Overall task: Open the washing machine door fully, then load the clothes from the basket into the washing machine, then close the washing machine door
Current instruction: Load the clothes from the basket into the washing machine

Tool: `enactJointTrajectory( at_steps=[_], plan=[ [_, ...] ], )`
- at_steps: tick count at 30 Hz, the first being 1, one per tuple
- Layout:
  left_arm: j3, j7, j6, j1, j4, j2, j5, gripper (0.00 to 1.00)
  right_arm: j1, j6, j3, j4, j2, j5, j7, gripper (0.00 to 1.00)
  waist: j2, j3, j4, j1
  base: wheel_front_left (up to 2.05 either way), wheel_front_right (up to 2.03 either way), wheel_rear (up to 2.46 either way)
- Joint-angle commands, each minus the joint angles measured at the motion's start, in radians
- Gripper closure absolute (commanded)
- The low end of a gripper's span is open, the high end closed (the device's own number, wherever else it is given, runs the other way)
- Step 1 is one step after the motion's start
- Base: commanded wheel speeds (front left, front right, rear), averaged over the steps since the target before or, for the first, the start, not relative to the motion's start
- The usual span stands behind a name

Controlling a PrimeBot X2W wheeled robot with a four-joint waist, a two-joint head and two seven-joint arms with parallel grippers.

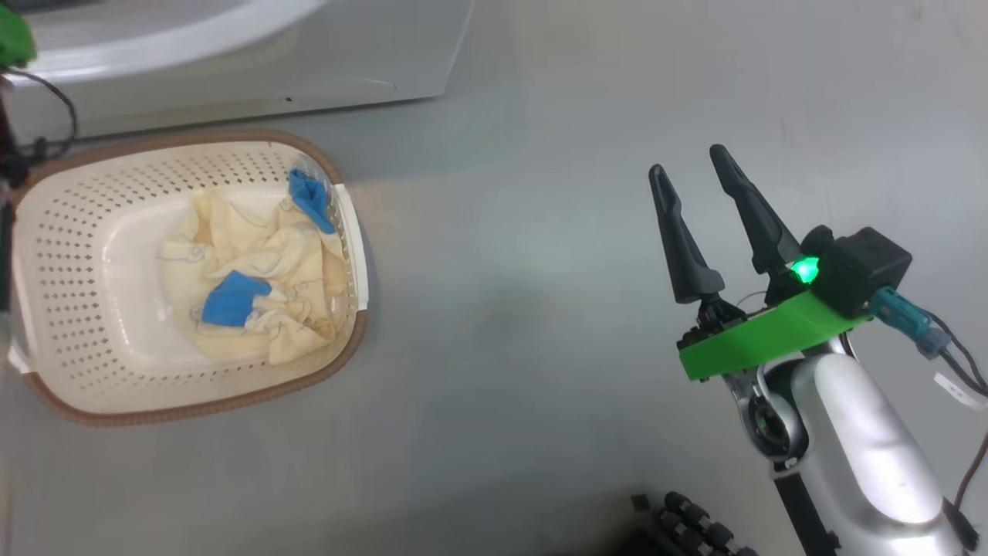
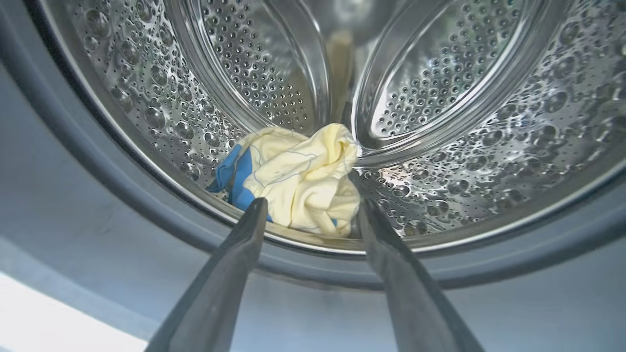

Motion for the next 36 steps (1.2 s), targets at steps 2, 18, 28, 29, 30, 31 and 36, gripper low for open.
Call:
enactJointTrajectory(
  at_steps=[2, 18, 28, 29, 30, 31, 36],
  plan=[
    [0.041, -0.013, 0.034, 0.083, -0.115, 0.032, 0.000, 0.00, 0.044, 0.000, 0.002, -0.015, -0.006, -0.016, -0.010, 0.00, -0.0001, -0.064, 0.033, 0.0001, 0.00, 0.00, 0.00],
    [0.089, -0.014, 0.210, 0.807, -0.745, -0.074, 0.093, 0.00, 0.167, 0.000, -0.070, 0.031, -0.006, -0.082, -0.010, 0.00, -0.0001, -0.274, 0.104, 0.0001, 0.00, 0.00, 0.00],
    [0.059, -0.014, 0.224, 0.983, -0.804, -0.123, 0.106, 0.00, 0.233, 0.000, -0.070, 0.033, -0.006, -0.127, -0.009, 0.00, -0.0001, -0.402, 0.139, 0.0001, 0.00, 0.00, 0.00],
    [0.057, -0.014, 0.225, 1.000, -0.809, -0.127, 0.109, 0.00, 0.244, 0.000, -0.071, 0.031, -0.006, -0.131, -0.006, 0.00, -0.0001, -0.414, 0.144, 0.0001, 0.00, 0.00, 0.00],
    [0.056, -0.014, 0.225, 1.017, -0.813, -0.131, 0.111, 0.00, 0.254, 0.000, -0.074, 0.027, -0.006, -0.134, -0.003, 0.00, -0.0001, -0.427, 0.149, 0.0001, 0.00, 0.00, 0.00],
    [0.055, -0.014, 0.223, 1.031, -0.817, -0.133, 0.113, 0.00, 0.263, 0.000, -0.077, 0.023, -0.006, -0.139, 0.001, 0.00, -0.0001, -0.439, 0.154, 0.0001, 0.00, 0.00, 0.00],
    [0.063, -0.014, 0.225, 1.103, -0.822, -0.146, 0.128, 0.00, 0.308, 0.000, -0.095, -0.007, -0.006, -0.150, 0.027, 0.00, -0.0001, -0.494, 0.179, 0.0001, 0.00, 0.00, 0.00]
  ],
)
